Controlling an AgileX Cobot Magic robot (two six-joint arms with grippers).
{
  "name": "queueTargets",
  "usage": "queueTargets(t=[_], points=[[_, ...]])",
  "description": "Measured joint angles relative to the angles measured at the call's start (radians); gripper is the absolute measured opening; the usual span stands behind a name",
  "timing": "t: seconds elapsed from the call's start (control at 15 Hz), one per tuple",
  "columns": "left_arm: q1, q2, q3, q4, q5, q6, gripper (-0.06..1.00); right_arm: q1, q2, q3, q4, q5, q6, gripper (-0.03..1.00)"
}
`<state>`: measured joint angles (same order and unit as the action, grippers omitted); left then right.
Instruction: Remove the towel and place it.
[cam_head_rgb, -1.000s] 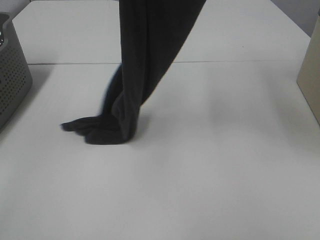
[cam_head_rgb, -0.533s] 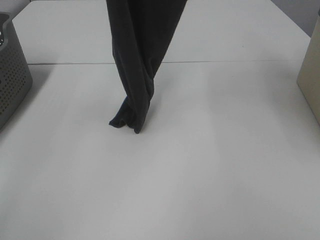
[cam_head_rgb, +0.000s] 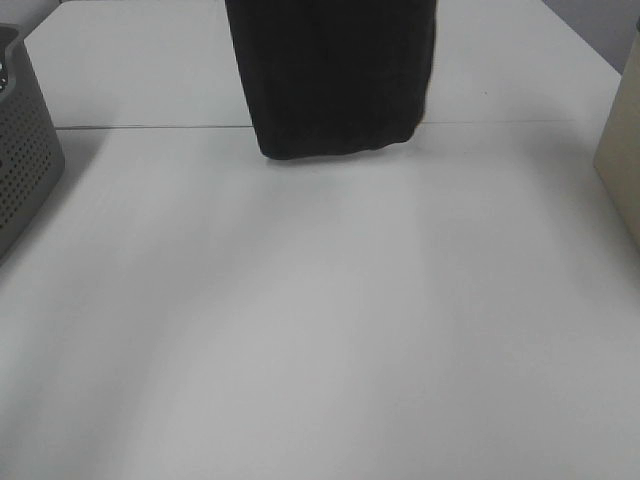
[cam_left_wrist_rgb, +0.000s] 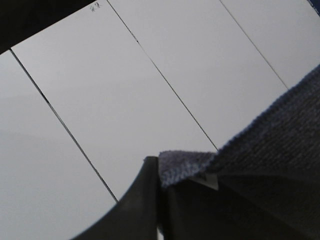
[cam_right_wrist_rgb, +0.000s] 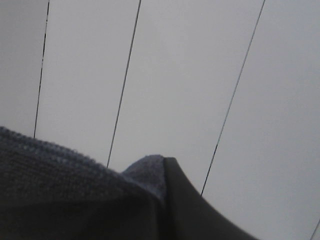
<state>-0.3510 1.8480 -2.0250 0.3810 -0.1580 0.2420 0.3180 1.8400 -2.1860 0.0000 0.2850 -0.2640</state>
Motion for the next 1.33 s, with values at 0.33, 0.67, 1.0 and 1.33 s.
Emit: queueTargets(t=[0.33, 0.67, 1.0, 1.33], points=[[0.036, 0.048, 0.000, -0.071, -0.102, -0.004, 0.00, 0.002, 0.050, 0.000, 0.000, -0.010, -0.002, 0.01], [0.066, 0.167, -0.098, -0.075, -0.177, 0.060, 0.00, 0.002, 0.105, 0.000, 0.000, -0.104, -0.002, 0.01], [0.095, 0.348, -0.305, -0.131, -0.206, 0.060, 0.00, 0.002, 0.183, 0.000, 0.000, -0.267, -0.002, 0.01], [0.095, 0.486, -0.495, -0.153, -0.241, 0.060, 0.00, 0.002, 0.254, -0.065, 0.000, -0.374, -0.002, 0.01]])
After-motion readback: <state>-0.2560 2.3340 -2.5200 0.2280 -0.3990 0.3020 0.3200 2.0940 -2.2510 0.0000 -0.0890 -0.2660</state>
